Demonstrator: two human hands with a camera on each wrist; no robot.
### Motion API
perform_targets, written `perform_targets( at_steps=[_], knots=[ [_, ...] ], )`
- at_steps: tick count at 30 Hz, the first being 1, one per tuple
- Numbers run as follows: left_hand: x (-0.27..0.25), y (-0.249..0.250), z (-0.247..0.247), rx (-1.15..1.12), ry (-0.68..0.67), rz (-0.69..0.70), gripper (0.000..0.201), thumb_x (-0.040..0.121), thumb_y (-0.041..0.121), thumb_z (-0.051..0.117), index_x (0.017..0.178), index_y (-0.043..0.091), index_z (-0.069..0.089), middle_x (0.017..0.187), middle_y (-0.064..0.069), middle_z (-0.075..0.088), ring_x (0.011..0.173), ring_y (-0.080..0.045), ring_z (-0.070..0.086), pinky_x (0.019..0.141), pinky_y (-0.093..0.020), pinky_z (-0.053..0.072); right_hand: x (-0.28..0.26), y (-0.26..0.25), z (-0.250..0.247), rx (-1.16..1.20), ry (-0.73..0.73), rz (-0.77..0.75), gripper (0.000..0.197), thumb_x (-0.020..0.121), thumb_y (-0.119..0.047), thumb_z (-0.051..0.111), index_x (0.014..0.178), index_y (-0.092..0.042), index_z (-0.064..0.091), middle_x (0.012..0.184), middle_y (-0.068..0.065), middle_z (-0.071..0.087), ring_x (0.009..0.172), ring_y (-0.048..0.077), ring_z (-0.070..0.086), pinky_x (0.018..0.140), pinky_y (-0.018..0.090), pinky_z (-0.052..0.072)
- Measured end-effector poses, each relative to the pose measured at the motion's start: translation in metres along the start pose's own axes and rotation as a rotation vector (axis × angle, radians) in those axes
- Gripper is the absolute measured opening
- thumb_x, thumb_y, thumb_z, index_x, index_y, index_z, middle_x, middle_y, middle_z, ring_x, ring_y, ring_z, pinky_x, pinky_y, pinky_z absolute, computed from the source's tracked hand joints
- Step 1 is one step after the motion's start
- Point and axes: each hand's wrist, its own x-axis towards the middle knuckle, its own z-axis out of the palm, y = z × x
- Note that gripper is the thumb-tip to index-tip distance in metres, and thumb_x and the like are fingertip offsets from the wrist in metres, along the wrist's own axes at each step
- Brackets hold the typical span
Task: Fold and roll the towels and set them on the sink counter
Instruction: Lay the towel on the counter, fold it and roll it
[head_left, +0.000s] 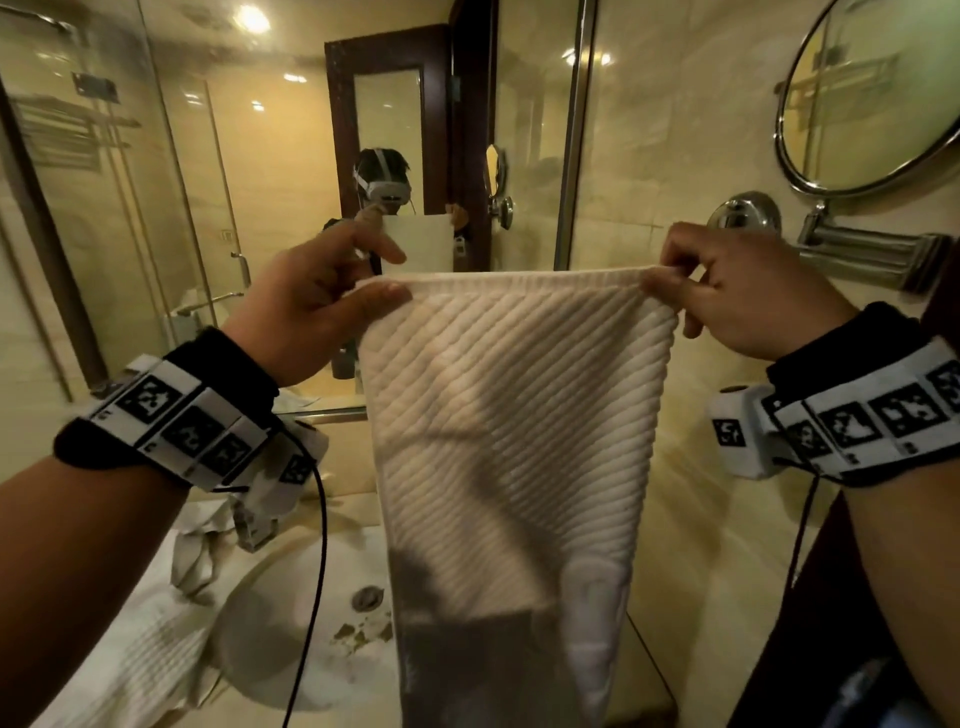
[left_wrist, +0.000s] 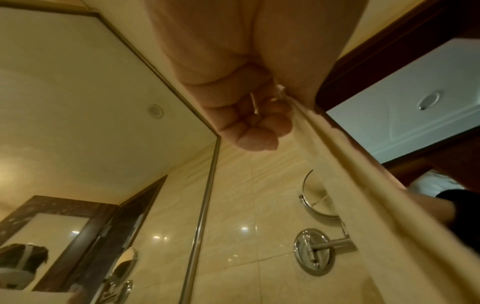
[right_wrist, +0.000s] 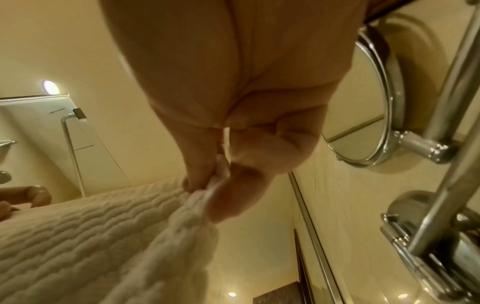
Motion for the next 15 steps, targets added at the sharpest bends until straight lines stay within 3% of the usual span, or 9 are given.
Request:
perform_targets(
  at_steps=[3, 7, 11, 13, 15],
  knots=[
    [0.005, 0.001, -0.001, -0.066, -0.005, 0.047, 0.018, 0.084, 0.042, 0.062, 0.099, 0.034, 0.057, 0.076, -0.014, 0.065, 0.063, -0.023, 0.064, 0.059, -0.037, 0.054, -0.001, -0.005, -0.008, 0.027, 0.027, 0.021, 0.02, 0.092, -0.03, 0.059, 0.08, -0.015, 0.054, 0.063, -0.005, 0.062, 0.046, 0.009, 0.061, 0.05, 0.027, 0.046],
    [0.014, -0.016, 0.008, -0.032, -0.031, -0.014, 0.013, 0.086, 0.037, 0.061, 0.098, 0.033, 0.057, 0.081, -0.01, 0.066, 0.069, -0.02, 0.066, 0.061, -0.035, 0.056, 0.015, -0.002, 0.007, 0.041, 0.042, 0.065, 0.02, 0.093, -0.03, 0.058, 0.081, -0.014, 0.053, 0.066, -0.001, 0.062, 0.049, 0.015, 0.062, 0.048, 0.025, 0.038],
    [0.028, -0.063, 0.039, 0.142, -0.085, -0.195, 0.012, 0.092, 0.03, 0.054, 0.104, 0.029, 0.054, 0.087, 0.003, 0.063, 0.074, -0.01, 0.064, 0.065, -0.025, 0.055, 0.047, 0.018, 0.069, -0.036, 0.02, 0.171, 0.018, 0.094, -0.025, 0.056, 0.086, -0.01, 0.053, 0.084, 0.014, 0.061, 0.073, 0.029, 0.059, 0.057, 0.029, 0.04],
    [0.036, -0.093, 0.061, 0.21, -0.085, -0.245, 0.015, 0.094, 0.03, 0.053, 0.109, 0.027, 0.052, 0.083, 0.005, 0.061, 0.068, -0.005, 0.06, 0.059, -0.017, 0.051, 0.061, 0.031, 0.109, -0.018, -0.006, 0.259, 0.016, 0.094, -0.021, 0.055, 0.088, -0.007, 0.052, 0.087, 0.019, 0.061, 0.073, 0.032, 0.062, 0.055, 0.033, 0.049],
    [0.047, -0.129, 0.081, 0.286, -0.072, -0.302, 0.021, 0.096, 0.029, 0.052, 0.115, 0.021, 0.052, 0.081, 0.004, 0.059, 0.061, 0.0, 0.052, 0.049, -0.011, 0.037, 0.076, 0.043, 0.151, -0.007, -0.026, 0.315, 0.01, 0.093, -0.013, 0.054, 0.093, -0.004, 0.051, 0.092, 0.024, 0.06, 0.078, 0.037, 0.064, 0.064, 0.044, 0.057]
  ],
)
